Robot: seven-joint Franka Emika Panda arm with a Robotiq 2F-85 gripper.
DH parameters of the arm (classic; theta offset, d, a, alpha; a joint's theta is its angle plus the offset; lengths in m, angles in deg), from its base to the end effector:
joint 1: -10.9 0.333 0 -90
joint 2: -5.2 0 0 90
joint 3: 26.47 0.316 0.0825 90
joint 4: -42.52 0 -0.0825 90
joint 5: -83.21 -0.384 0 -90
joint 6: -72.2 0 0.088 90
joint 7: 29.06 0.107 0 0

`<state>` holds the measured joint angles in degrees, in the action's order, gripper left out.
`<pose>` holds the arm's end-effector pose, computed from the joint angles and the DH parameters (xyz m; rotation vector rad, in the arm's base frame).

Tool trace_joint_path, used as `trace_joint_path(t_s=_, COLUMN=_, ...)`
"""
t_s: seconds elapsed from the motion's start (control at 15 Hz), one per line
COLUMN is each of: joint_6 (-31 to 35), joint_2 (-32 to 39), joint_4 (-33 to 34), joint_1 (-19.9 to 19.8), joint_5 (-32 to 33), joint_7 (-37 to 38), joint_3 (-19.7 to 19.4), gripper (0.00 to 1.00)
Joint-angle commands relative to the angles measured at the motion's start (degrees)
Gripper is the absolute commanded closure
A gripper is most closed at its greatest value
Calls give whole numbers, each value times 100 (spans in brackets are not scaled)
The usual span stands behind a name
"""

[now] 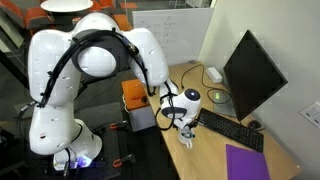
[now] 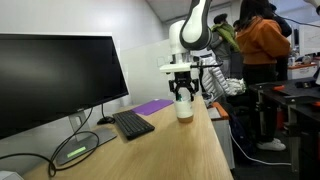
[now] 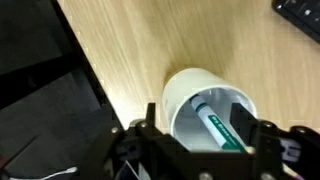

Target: Move the mug to the right

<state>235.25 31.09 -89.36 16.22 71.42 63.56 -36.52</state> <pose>0.5286 -0.0585 0.1627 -1.8210 2.4719 -0.1220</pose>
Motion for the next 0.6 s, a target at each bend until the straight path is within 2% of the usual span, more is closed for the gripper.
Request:
trace_joint_path(t_s=0.0, joint_6=-559, joint_2=-684, joint_4=-259, joint_1=47, joint_5=84, joint_7=-354, joint_3=-84, gripper=0)
trace_joint_path(t_s=0.13, joint_6=-887, joint_2=-1146, joint_4=-377, joint_1=-68, joint_5=62, joint_7=-673, joint_3=62, gripper=0)
trace_joint_path(t_s=0.27, joint_6=-1159, joint_2=-1516, joint_4=-486, joint_1=52, joint_5=460, joint_7=-565, joint_3=-72, gripper=0)
trace_joint_path(t_s=0.33, joint_6=-1337, joint_2=-1694, joint_4=-533, joint_1=144, joint_5=977, joint_7=-244, joint_3=-209, gripper=0)
trace_joint_path(t_s=0.53, joint_6=-1697, joint_2=-2130, joint_4=-611, joint_1=27, joint_5=2245, joint_7=394, joint_3=-190, gripper=0)
